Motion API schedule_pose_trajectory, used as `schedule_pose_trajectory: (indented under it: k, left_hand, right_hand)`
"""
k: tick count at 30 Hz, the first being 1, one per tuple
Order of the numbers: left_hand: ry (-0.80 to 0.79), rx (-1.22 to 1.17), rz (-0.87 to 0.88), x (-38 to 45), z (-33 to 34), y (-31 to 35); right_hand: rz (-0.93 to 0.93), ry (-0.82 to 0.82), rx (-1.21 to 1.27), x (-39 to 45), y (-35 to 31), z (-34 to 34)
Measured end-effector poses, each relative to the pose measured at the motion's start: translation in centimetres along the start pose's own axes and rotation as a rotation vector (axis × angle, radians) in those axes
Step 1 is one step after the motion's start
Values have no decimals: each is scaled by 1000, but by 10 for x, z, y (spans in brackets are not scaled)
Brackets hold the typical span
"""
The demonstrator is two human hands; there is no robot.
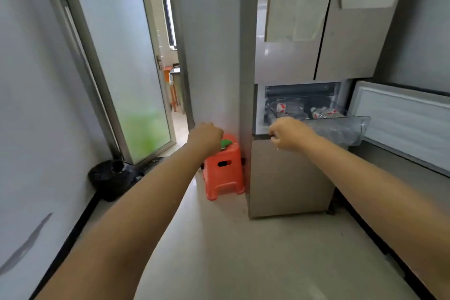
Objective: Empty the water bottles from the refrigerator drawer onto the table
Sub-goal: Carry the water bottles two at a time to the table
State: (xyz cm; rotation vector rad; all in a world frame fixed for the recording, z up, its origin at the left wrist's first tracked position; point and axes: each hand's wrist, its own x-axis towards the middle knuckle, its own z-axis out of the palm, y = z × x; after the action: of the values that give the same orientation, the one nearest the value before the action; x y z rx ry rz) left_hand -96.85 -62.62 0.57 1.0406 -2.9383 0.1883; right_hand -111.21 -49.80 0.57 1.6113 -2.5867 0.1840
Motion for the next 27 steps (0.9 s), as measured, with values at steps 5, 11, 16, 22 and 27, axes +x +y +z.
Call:
schedule_pose_trajectory:
  k: [5,11,16,22,27]
  left_hand:
    - [-6,31,92,92,-6,100]
    - [26,19,173,188,-4,186]
    - [13,-24,237,272,11,235]
    - [-77,-33,329,391,40,275]
    - [-133,-105,380,487,53,306]
  right_hand:
    - [142,4,-20,16,136,-12]
    - [275,-34,-30,42,254,-16]
    - [330,-35,-18,96,329,5]
    - [393,-100,-65,197,406,36]
    - [445,-154,-53,273,462,54]
